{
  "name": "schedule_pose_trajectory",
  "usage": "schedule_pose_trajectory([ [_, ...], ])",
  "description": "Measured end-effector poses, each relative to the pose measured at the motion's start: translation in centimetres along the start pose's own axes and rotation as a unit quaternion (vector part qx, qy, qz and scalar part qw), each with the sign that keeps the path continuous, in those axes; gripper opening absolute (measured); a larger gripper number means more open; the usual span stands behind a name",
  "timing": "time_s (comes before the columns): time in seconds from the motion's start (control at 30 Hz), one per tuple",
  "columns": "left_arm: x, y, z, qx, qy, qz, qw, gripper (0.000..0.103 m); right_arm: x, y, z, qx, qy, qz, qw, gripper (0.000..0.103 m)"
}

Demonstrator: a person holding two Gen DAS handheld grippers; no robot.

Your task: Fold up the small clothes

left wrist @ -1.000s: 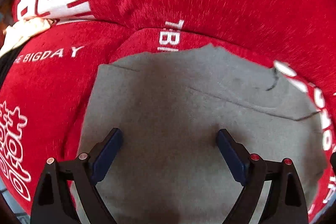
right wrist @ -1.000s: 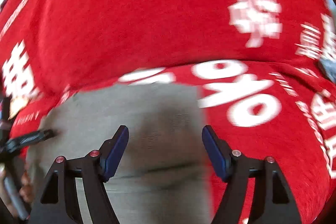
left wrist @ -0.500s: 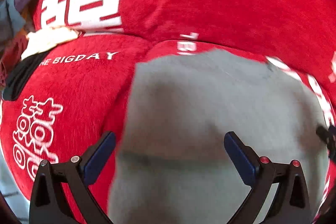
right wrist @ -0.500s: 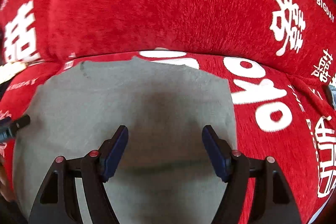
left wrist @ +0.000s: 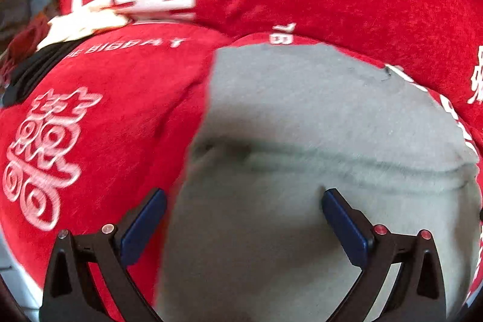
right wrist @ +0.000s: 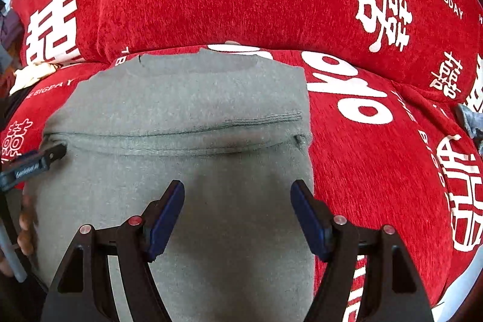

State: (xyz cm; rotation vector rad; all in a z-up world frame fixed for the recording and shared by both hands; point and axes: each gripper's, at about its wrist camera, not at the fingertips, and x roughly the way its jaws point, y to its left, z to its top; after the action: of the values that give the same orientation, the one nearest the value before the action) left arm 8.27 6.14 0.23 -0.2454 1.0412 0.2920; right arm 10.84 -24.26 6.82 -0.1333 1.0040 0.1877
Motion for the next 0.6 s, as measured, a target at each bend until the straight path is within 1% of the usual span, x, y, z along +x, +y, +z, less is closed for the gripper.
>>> schedule_pose_trajectory([
  [0.03, -0.5, 0.7, -0.2, -0.016, 0.01, -0.016, 0.9997, 0.103, 0.1, 0.3, 0.3, 0.0, 0.0, 0.005, 1.0, 0.076],
  [0.07, -1.0, 0.9, -0.2, -0.026, 0.01, -0.029, 0.9992, 0.103, 0.4, 0.7, 0.5, -0.002, 0.002, 0.012, 1.0, 0.076],
  [0.13, -2.3, 0.5, 0.1, -0.03, -0.008, -0.031, 0.999, 0.103, 1.6, 2.2, 1.0, -0.015, 0.016, 0.033, 0.999, 0.077],
  [0.23, -2.5, -1.8, 0.6, -0.005, -0.005, -0.039, 0.9992, 0.103, 4.0, 5.1, 1.4, -0.041, 0.042, 0.057, 0.997, 0.077],
  [0.27, -2.0, -3.0, 0.5, 0.013, 0.003, -0.041, 0.9991, 0.103, 4.6, 5.7, 1.3, -0.05, 0.05, 0.058, 0.996, 0.077],
  [0.3, -1.7, -3.6, 0.3, 0.026, 0.012, -0.036, 0.999, 0.103, 5.5, 6.5, 0.9, -0.063, 0.064, 0.055, 0.994, 0.077],
  [0.33, -0.6, -4.4, -0.4, 0.045, 0.033, -0.01, 0.9984, 0.103, 5.8, 7.0, 0.4, -0.075, 0.062, 0.043, 0.994, 0.079],
  [0.37, -0.4, -4.5, -0.8, 0.051, 0.038, -0.003, 0.998, 0.103, 5.2, 7.1, -0.1, -0.084, 0.042, 0.037, 0.995, 0.079],
  [0.4, -1.0, -4.3, -1.4, 0.05, 0.012, -0.007, 0.9987, 0.103, 4.9, 7.0, -0.9, -0.091, 0.044, 0.039, 0.994, 0.081],
  [0.47, -1.8, -3.7, -2.8, 0.057, 0.01, -0.018, 0.9982, 0.103, 3.8, 6.2, -2.6, -0.094, 0.033, 0.056, 0.993, 0.082],
  [0.53, -3.2, -2.6, -5.0, 0.072, 0.003, -0.03, 0.9969, 0.103, 2.3, 5.4, -5.1, -0.113, 0.013, 0.069, 0.991, 0.083],
  [0.6, -4.4, -1.6, -7.1, 0.079, -0.001, -0.038, 0.9962, 0.103, 0.5, 4.4, -8.3, -0.135, -0.008, 0.077, 0.988, 0.084],
])
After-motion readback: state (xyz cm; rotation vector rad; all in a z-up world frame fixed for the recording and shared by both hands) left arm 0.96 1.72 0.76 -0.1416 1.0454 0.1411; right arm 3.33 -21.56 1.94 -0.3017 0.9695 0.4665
